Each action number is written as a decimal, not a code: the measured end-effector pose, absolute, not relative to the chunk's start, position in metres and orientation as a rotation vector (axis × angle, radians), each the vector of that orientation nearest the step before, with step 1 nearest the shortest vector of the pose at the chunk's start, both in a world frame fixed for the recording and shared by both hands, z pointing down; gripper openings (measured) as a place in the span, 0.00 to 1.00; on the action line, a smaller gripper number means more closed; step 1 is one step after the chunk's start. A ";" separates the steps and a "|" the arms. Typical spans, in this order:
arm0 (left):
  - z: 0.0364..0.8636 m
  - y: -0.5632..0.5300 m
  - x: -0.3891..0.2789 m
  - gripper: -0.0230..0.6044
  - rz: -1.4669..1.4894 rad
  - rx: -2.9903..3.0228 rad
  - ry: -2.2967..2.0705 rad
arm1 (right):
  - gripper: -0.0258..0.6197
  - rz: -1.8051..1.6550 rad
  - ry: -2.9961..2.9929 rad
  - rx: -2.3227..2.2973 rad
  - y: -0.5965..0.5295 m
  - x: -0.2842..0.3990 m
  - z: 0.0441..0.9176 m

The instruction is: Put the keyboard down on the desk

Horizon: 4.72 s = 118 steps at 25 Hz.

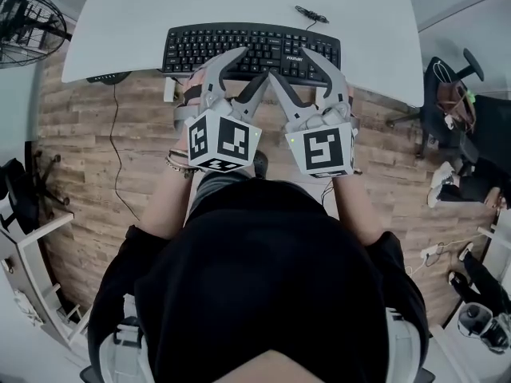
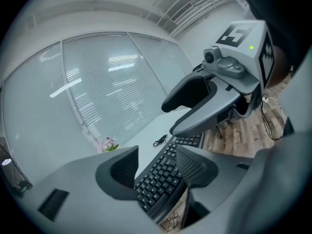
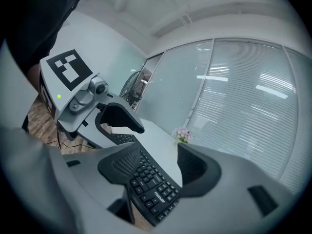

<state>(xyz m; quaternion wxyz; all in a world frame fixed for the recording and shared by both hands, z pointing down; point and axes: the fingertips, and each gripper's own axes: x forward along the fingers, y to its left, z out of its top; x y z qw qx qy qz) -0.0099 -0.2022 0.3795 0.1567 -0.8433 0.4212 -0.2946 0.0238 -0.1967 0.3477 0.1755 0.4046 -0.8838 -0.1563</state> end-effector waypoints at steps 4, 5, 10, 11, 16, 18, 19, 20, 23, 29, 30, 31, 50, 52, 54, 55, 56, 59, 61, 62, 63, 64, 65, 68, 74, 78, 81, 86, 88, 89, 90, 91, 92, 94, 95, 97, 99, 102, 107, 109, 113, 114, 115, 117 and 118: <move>0.359 -0.202 -0.008 0.44 -0.753 -2.446 1.245 | 0.42 -0.480 -2.501 1.145 -0.193 0.027 0.327; 0.353 -0.202 -0.008 0.44 -0.724 -2.460 1.259 | 0.42 -0.490 -2.501 1.145 -0.192 0.028 0.322; 0.332 -0.203 -0.014 0.44 -0.622 -2.495 1.316 | 0.41 -0.515 -2.534 1.167 -0.189 0.028 0.303; 0.329 -0.203 -0.015 0.44 -0.608 -2.500 1.321 | 0.41 -0.517 -2.542 1.171 -0.189 0.027 0.300; 0.314 -0.200 -0.017 0.43 -0.516 -2.533 1.343 | 0.40 -0.515 -2.568 1.201 -0.187 0.028 0.292; 0.307 -0.199 -0.017 0.43 -0.474 -2.542 1.345 | 0.39 -0.511 -2.581 1.209 -0.187 0.029 0.290; 0.305 -0.198 -0.017 0.43 -0.460 -2.546 1.346 | 0.38 -0.506 -2.592 1.218 -0.187 0.029 0.288; 0.303 -0.198 -0.017 0.43 -0.448 -2.549 1.348 | 0.38 -0.495 -2.608 1.231 -0.187 0.030 0.287; 0.299 -0.198 -0.017 0.41 -0.404 -2.559 1.356 | 0.38 -0.436 -2.678 1.279 -0.188 0.031 0.281; 0.288 -0.195 -0.020 0.36 -0.310 -2.567 1.382 | 0.34 -0.326 -2.762 1.334 -0.188 0.038 0.274; 0.287 -0.195 -0.020 0.35 -0.297 -2.564 1.378 | 0.33 -0.317 -2.773 1.339 -0.188 0.038 0.272; 0.284 -0.195 -0.020 0.32 -0.281 -2.558 1.372 | 0.32 -0.310 -2.783 1.342 -0.187 0.038 0.271; 0.282 -0.183 -0.019 0.06 -0.166 -2.636 1.372 | 0.14 -0.275 -2.806 1.352 -0.180 0.042 0.275; 0.283 -0.180 -0.017 0.06 -0.171 -2.640 1.351 | 0.09 -0.278 -2.802 1.370 -0.180 0.044 0.276; 0.284 -0.177 -0.015 0.06 -0.182 -2.639 1.333 | 0.05 -0.298 -2.792 1.398 -0.179 0.047 0.276; 0.284 -0.177 -0.014 0.06 -0.186 -2.635 1.330 | 0.05 -0.306 -2.788 1.405 -0.178 0.048 0.275; 0.285 -0.176 -0.014 0.06 -0.192 -2.631 1.326 | 0.05 -0.309 -2.788 1.407 -0.177 0.048 0.275; 0.286 -0.176 -0.011 0.06 -0.231 -2.617 1.296 | 0.05 -0.307 -2.805 1.422 -0.177 0.049 0.271; 0.286 -0.175 -0.006 0.06 -0.239 -2.616 1.271 | 0.04 -0.311 -2.815 1.447 -0.175 0.051 0.268; 0.285 -0.175 -0.004 0.06 -0.232 -2.622 1.263 | 0.04 -0.322 -2.815 1.453 -0.175 0.052 0.267; 0.285 -0.174 -0.003 0.06 -0.221 -2.631 1.258 | 0.04 -0.346 -2.811 1.452 -0.175 0.054 0.266; 0.284 -0.173 -0.002 0.06 -0.211 -2.639 1.255 | 0.04 -0.377 -2.803 1.445 -0.175 0.054 0.266; 0.284 -0.173 -0.002 0.06 -0.203 -2.646 1.254 | 0.04 -0.393 -2.799 1.436 -0.174 0.054 0.266; 0.285 -0.171 -0.002 0.06 -0.207 -2.660 1.260 | 0.04 -0.339 -2.821 1.421 -0.171 0.051 0.267; 0.290 -0.167 0.000 0.06 -0.200 -2.700 1.240 | 0.04 -0.272 -2.845 1.415 -0.168 0.047 0.270; 0.291 -0.166 0.001 0.06 -0.207 -2.695 1.227 | 0.04 -0.268 -2.841 1.408 -0.168 0.046 0.273; 0.293 -0.166 0.002 0.06 -0.223 -2.690 1.218 | 0.04 -0.265 -2.832 1.404 -0.168 0.046 0.277; 0.296 -0.164 0.002 0.06 -0.225 -2.705 1.207 | 0.04 -0.268 -2.842 1.392 -0.166 0.043 0.275; 0.296 -0.163 0.002 0.06 -0.236 -2.697 1.205 | 0.04 -0.273 -2.845 1.389 -0.165 0.042 0.274; 0.296 -0.163 0.001 0.06 -0.239 -2.694 1.205 | 0.04 -0.274 -2.847 1.388 -0.165 0.042 0.274; 0.296 -0.163 0.001 0.06 -0.240 -2.692 1.205 | 0.04 -0.274 -2.847 1.388 -0.165 0.042 0.274; 0.296 -0.163 0.001 0.06 -0.240 -2.691 1.206 | 0.04 -0.273 -2.848 1.387 -0.165 0.042 0.274; 0.295 -0.164 0.001 0.06 -0.238 -2.690 1.209 | 0.04 -0.272 -2.849 1.386 -0.165 0.042 0.273; 0.295 -0.164 0.001 0.06 -0.232 -2.690 1.217 | 0.04 -0.271 -2.850 1.380 -0.164 0.042 0.273; 0.294 -0.164 0.001 0.06 -0.231 -2.689 1.218 | 0.04 -0.271 -2.851 1.376 -0.164 0.041 0.273; 0.295 -0.164 0.002 0.06 -0.240 -2.682 1.214 | 0.04 -0.272 -2.852 1.364 -0.164 0.040 0.275; 0.296 -0.164 0.002 0.06 -0.245 -2.680 1.216 | 0.04 -0.267 -2.849 1.352 -0.164 0.040 0.277; 0.294 -0.165 0.001 0.06 -0.234 -2.678 1.226 | 0.04 -0.263 -2.849 1.345 -0.164 0.038 0.278; 0.293 -0.167 0.000 0.06 -0.237 -2.669 1.238 | 0.04 -0.269 -2.853 1.333 -0.163 0.037 0.277; 0.293 -0.166 0.000 0.06 -0.237 -2.671 1.233 | 0.04 -0.269 -2.853 1.332 -0.163 0.037 0.276; 0.293 -0.166 0.001 0.06 -0.235 -2.675 1.228 | 0.04 -0.277 -2.856 1.325 -0.162 0.036 0.275; 0.294 -0.166 0.001 0.06 -0.239 -2.675 1.225 | 0.04 -0.277 -2.856 1.324 -0.162 0.036 0.275; 0.294 -0.166 0.002 0.06 -0.244 -2.674 1.220 | 0.04 -0.275 -2.857 1.324 -0.162 0.036 0.276; 0.295 -0.166 0.003 0.06 -0.254 -2.669 1.212 | 0.04 -0.274 -2.858 1.324 -0.162 0.036 0.275; 0.295 -0.166 0.003 0.06 -0.256 -2.668 1.210 | 0.04 -0.273 -2.858 1.324 -0.162 0.036 0.275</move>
